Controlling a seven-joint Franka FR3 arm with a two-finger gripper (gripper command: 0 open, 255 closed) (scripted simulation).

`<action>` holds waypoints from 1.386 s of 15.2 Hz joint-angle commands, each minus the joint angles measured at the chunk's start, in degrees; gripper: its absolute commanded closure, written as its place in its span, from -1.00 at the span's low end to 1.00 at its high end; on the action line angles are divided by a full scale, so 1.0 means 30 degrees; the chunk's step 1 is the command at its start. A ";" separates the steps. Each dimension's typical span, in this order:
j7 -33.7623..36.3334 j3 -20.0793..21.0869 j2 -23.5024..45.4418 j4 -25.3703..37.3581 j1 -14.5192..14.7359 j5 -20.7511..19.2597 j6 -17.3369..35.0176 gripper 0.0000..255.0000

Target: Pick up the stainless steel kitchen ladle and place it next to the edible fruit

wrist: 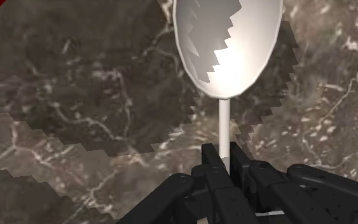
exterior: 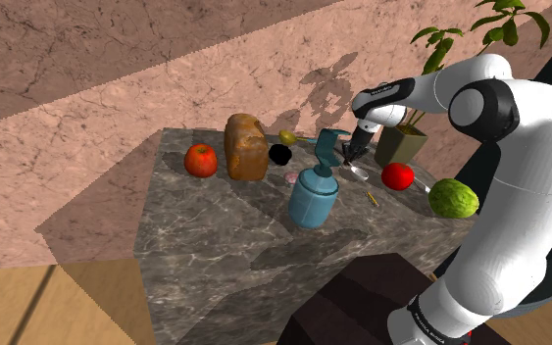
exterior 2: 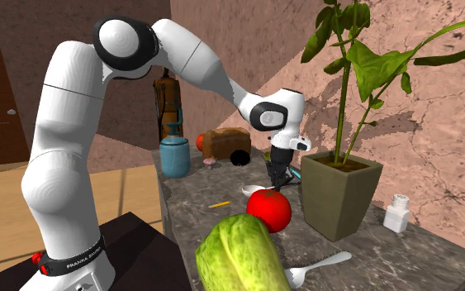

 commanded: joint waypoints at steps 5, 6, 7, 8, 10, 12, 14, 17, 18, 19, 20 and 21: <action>0.0263 -0.0115 -0.0506 0.0378 0.0066 -0.0307 -0.0830 1.00; 0.0326 -0.0139 -0.0625 0.0484 0.0080 -0.0379 -0.1041 1.00; 0.0389 -0.0163 -0.0741 0.0595 0.0094 -0.0449 -0.1255 1.00; 0.0450 -0.0185 -0.0853 0.0710 0.0106 -0.0517 -0.1469 1.00; 0.0570 -0.0227 -0.1067 0.0954 0.0128 -0.0647 -0.1902 1.00; 0.0684 -0.0264 -0.1267 0.1216 0.0147 -0.0769 -0.2340 1.00; 0.0794 -0.0298 -0.1453 0.1496 0.0162 -0.0883 -0.2784 1.00; 0.0950 -0.0341 -0.1703 0.1951 0.0178 -0.1038 -0.3459 1.00; 0.0999 -0.0354 -0.1780 0.2112 0.0181 -0.1085 -0.3686 1.00; 0.1048 -0.0366 -0.1852 0.2278 0.0184 -0.1130 -0.3915 1.00; 0.1095 -0.0378 -0.1920 0.2449 0.0186 -0.1173 -0.4145 1.00; 0.1141 -0.0389 -0.1985 0.2624 0.0187 -0.1214 -0.4377 1.00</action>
